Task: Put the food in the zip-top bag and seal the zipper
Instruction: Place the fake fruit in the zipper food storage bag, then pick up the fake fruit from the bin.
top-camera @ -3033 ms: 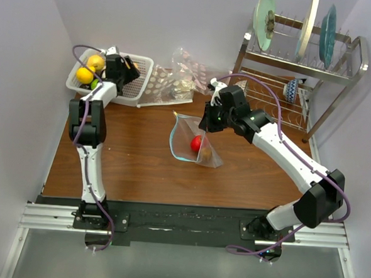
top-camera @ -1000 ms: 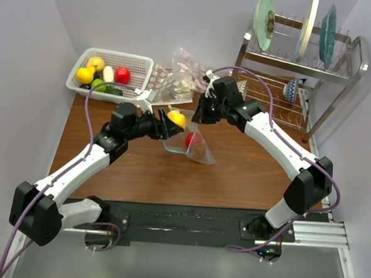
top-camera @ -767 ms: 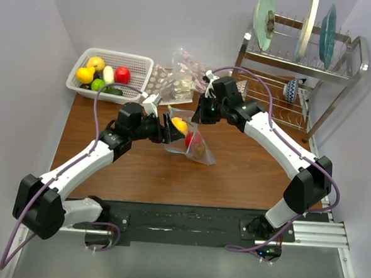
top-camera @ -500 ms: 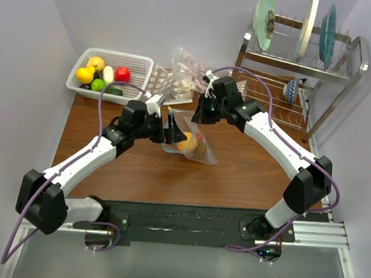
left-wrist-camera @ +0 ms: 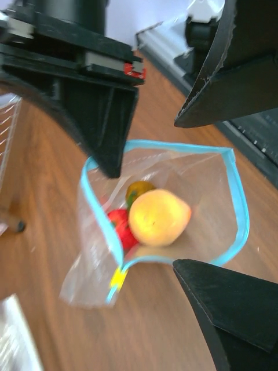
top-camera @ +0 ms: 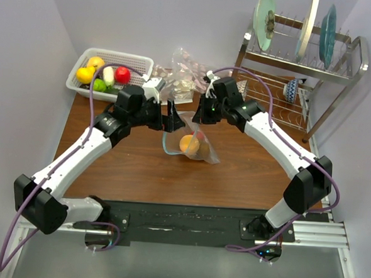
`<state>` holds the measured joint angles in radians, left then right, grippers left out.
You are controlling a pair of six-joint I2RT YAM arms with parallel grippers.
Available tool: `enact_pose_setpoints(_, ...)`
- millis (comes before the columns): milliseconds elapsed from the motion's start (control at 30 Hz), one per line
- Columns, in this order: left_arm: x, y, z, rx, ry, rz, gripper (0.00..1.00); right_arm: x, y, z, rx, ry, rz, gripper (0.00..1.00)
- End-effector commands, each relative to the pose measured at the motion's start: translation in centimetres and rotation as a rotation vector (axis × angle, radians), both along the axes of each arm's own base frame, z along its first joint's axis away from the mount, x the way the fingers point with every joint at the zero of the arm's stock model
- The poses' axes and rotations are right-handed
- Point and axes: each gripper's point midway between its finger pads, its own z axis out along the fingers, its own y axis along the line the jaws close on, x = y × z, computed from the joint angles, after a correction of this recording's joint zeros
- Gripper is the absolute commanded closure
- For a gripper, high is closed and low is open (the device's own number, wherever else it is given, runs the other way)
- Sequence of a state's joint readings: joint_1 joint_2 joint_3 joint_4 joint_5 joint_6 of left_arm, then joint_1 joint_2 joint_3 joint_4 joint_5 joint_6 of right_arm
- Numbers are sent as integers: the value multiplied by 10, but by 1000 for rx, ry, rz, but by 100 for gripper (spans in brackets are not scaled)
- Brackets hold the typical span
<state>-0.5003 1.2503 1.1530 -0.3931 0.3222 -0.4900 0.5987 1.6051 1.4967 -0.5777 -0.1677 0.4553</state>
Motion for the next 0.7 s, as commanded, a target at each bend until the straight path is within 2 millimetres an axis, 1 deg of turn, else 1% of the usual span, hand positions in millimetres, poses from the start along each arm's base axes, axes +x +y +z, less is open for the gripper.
enact_pose_setpoints(0,25,30,15,118,-75,133,0,0,-7,16,17,-54,-8,100)
enact_pose_setpoints(67,37,45,15,149,-85,191,0,-2,-10,19,18,-65,-11,100)
enact_pose_setpoints(100,42,49,19,156,-94,214,0,-3,-11,18,12,-67,-10,100)
enact_pose_setpoints(167,56,66,15,181,-86,279,0,-5,-13,20,12,-74,-13,100)
enact_pose_setpoints(200,63,70,15,186,-84,296,0,-6,-14,19,9,-75,-11,100)
enact_pose_setpoints(233,72,80,15,187,-86,327,0,-6,-15,18,8,-76,-12,100)
enact_pose_setpoints(267,77,86,15,190,-86,344,0,-8,-16,20,12,-81,-10,100)
enact_pose_setpoints(300,85,90,13,194,-81,364,0,-8,-16,17,9,-79,-11,100)
enact_pose_setpoints(333,94,102,13,198,-86,406,0,-10,-15,18,14,-78,-3,100)
enact_pose_setpoints(400,108,109,6,204,-78,442,0,-12,-14,15,19,-74,2,100)
enact_pose_setpoints(467,122,120,5,229,-92,497,0,-13,-13,15,29,-69,12,100)
enact_pose_setpoints(500,133,122,3,249,-93,514,0,-14,-12,14,32,-66,17,100)
enact_pose_setpoints(533,141,134,0,297,-93,564,0,-15,-11,14,33,-64,21,100)
enact_pose_setpoints(567,148,139,-1,340,-100,572,0,-15,-10,15,39,-62,26,100)
enact_pose_setpoints(600,163,142,-1,376,-104,584,1,-16,-10,14,42,-60,29,100)
enact_pose_setpoints(667,174,158,-11,502,-86,601,1,-17,-9,16,49,-61,35,100)
